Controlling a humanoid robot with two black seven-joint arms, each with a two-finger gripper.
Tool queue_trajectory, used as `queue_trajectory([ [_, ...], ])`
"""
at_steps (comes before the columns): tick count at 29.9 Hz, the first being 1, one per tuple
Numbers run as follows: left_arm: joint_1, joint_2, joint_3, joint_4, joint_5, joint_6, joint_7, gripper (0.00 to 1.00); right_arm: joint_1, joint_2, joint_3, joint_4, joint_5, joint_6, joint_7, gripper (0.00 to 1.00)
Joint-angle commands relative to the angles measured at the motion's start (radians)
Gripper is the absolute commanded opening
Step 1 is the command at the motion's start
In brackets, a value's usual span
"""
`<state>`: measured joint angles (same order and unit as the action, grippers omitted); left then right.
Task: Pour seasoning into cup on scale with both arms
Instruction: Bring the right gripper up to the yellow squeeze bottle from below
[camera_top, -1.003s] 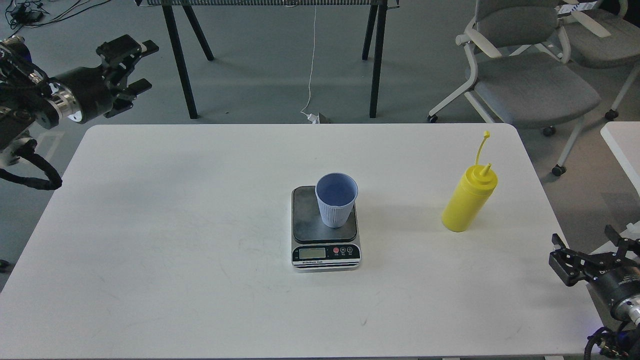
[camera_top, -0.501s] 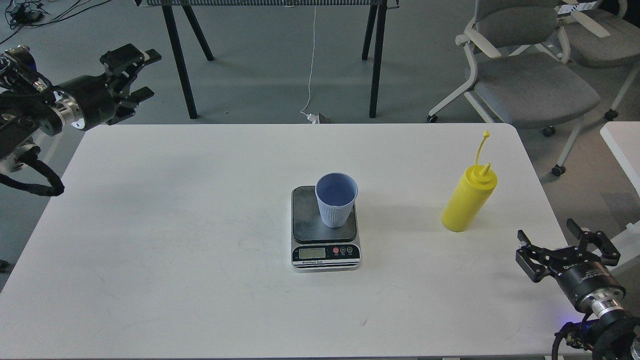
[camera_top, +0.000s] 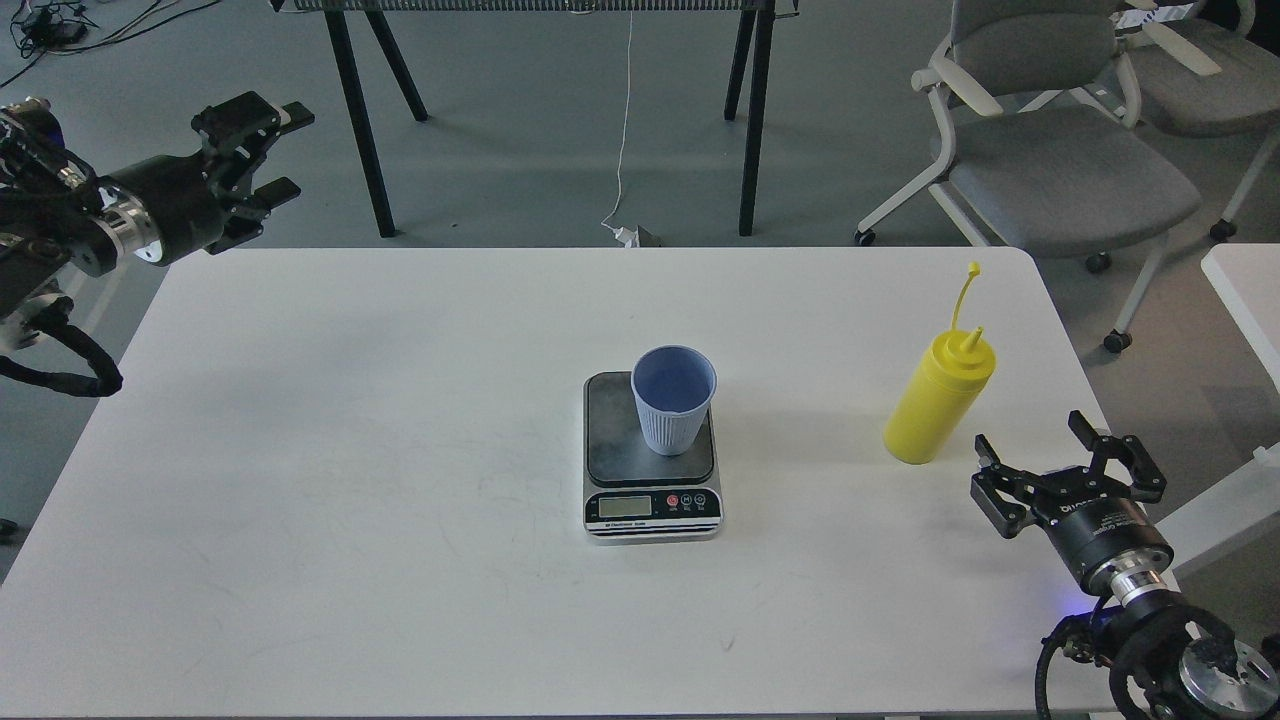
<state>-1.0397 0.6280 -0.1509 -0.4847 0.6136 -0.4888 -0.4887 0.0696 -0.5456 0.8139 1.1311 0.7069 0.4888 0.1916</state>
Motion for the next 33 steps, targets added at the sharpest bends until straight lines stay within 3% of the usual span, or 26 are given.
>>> queue_trajectory([
  [1,0.007,-0.004,-0.001,0.0,0.0,0.0,0.0,1.0,0.002,0.029,0.001,-0.014,-0.02,0.0,-0.001,0.99],
  [33,0.075,-0.001,-0.05,0.0,0.0,0.0,0.0,1.0,0.17,0.203,-0.05,-0.234,-0.07,0.0,-0.001,0.99],
])
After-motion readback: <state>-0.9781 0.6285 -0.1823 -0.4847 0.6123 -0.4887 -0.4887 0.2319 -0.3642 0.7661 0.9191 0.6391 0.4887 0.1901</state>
